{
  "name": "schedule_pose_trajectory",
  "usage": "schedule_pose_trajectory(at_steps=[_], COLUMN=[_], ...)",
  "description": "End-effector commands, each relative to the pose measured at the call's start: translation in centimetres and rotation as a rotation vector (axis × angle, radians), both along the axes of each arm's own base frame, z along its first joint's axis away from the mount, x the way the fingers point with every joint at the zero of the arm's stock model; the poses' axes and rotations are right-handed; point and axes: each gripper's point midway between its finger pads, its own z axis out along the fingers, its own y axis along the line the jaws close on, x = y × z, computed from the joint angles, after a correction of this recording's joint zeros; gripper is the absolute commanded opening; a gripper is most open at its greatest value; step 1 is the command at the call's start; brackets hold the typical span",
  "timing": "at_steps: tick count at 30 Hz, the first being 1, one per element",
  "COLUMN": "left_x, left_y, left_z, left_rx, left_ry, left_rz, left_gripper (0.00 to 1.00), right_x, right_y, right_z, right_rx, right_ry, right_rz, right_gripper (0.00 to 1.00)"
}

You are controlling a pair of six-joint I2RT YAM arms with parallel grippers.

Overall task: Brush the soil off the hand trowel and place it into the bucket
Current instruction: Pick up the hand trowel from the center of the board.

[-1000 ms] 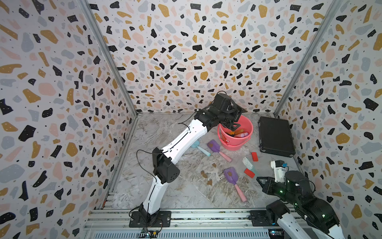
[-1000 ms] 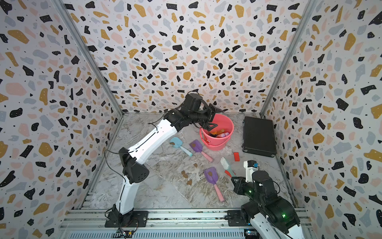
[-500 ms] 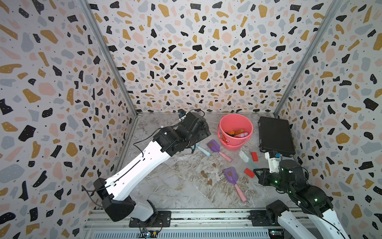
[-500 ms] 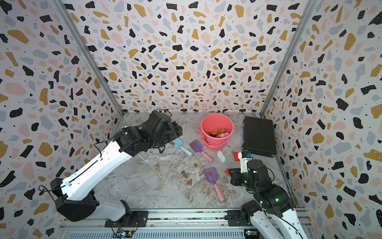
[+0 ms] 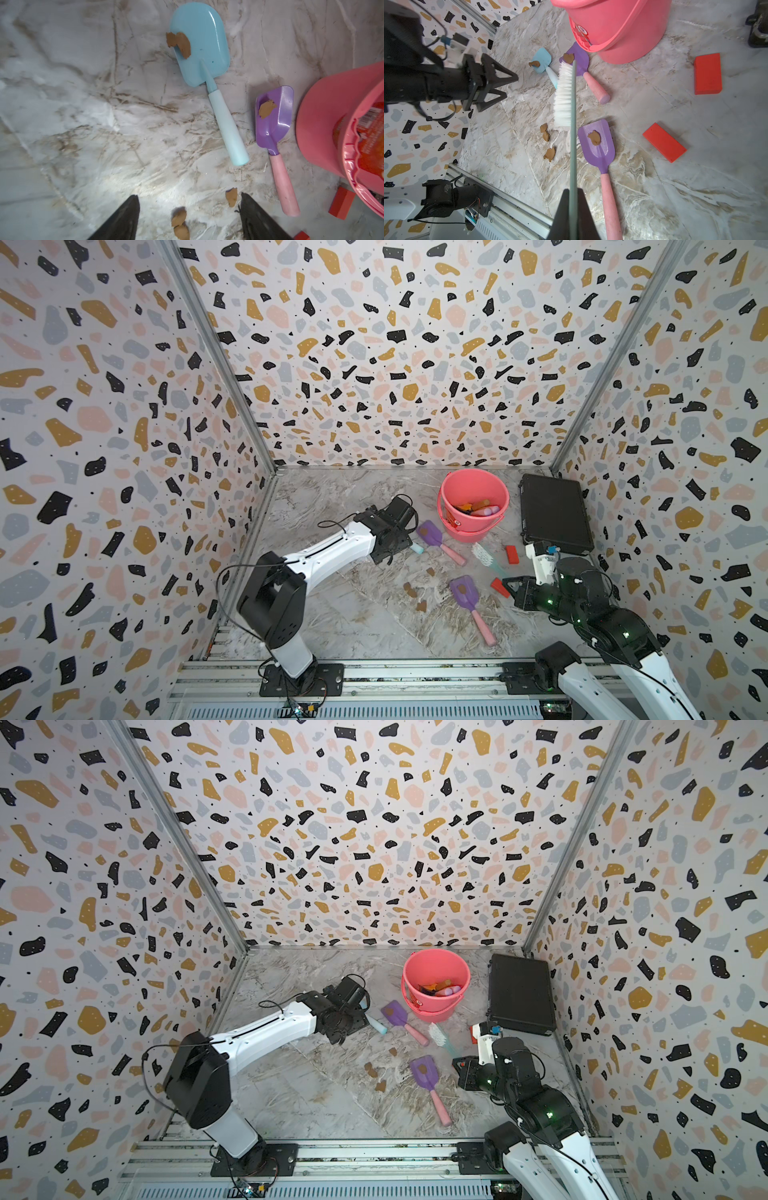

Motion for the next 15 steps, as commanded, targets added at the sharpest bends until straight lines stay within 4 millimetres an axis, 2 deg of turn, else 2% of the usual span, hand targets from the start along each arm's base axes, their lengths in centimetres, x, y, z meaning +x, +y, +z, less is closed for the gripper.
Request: schedule_pose_trajectory(at_steps=[1,5,8,15], left_x=[2.1,3.4,4.3,4.4], left_y=[-2.9,-4.3,-5.3,-5.5], left_z=[-0.4,-2.5,-3.1,-6.0], left_rx=[-0.091,-0.116,-0.121,-0.066], left_ry=[0.013,0.054,0.059,0.135], left_rz=[-0.035,-0.03,-0.047,-0.081], left_gripper=[0.72,0.68,0.67,0.63], right_x=[-0.1,0.2,0.2,-0.1], right_y=[0.4,0.8,1.0,0.7], right_z=[0.4,0.5,0.4,0.6], right_rx=[0.004,0.032,0.036,0.027], right_ry=[-0.006,-0.011,-0.005,-0.012], right_rz=[0.025,0.031,0.037,0.031], right_gripper=[0.0,0.0,0.0,0.0])
